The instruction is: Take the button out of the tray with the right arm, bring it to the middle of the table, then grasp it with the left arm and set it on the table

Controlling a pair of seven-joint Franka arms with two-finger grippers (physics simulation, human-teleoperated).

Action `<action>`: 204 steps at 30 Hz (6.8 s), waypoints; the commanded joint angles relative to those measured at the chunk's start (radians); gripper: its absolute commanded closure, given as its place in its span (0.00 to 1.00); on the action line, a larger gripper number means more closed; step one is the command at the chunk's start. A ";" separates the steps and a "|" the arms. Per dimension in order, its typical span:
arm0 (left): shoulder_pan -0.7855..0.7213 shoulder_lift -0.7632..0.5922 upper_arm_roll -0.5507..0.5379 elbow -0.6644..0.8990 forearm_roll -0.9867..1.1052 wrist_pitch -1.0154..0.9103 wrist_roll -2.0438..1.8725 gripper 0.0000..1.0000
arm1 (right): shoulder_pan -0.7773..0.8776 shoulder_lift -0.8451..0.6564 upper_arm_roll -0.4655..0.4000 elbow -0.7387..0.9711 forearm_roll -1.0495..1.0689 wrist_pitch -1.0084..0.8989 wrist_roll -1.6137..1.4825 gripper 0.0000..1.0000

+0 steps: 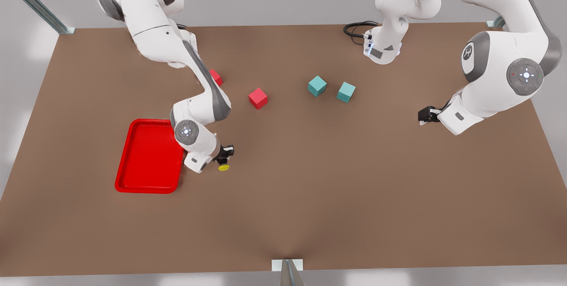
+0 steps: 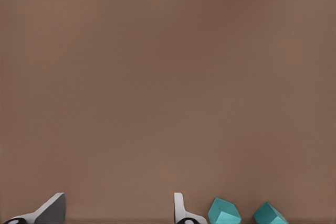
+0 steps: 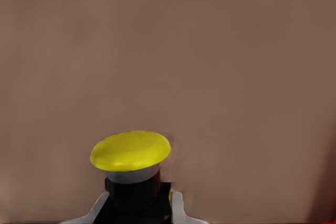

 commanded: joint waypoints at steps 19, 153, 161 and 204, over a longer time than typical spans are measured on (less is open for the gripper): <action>0.000 0.013 0.001 0.000 0.001 0.002 0.000 0.00 | 0.337 0.440 0.006 0.380 0.204 0.294 0.919 0.00; -0.572 0.583 -0.028 -0.043 0.987 0.267 -2.620 0.52 | -0.381 -0.120 0.029 0.334 -0.257 -0.637 -0.241 0.00; -0.566 0.729 0.035 -0.033 1.189 0.224 -2.844 0.52 | -0.351 -0.117 0.029 0.351 -0.276 -0.640 -0.176 0.00; -0.574 0.867 0.044 0.016 1.303 0.213 -2.872 0.00 | -0.316 -0.114 0.029 0.349 -0.307 -0.655 -0.092 0.00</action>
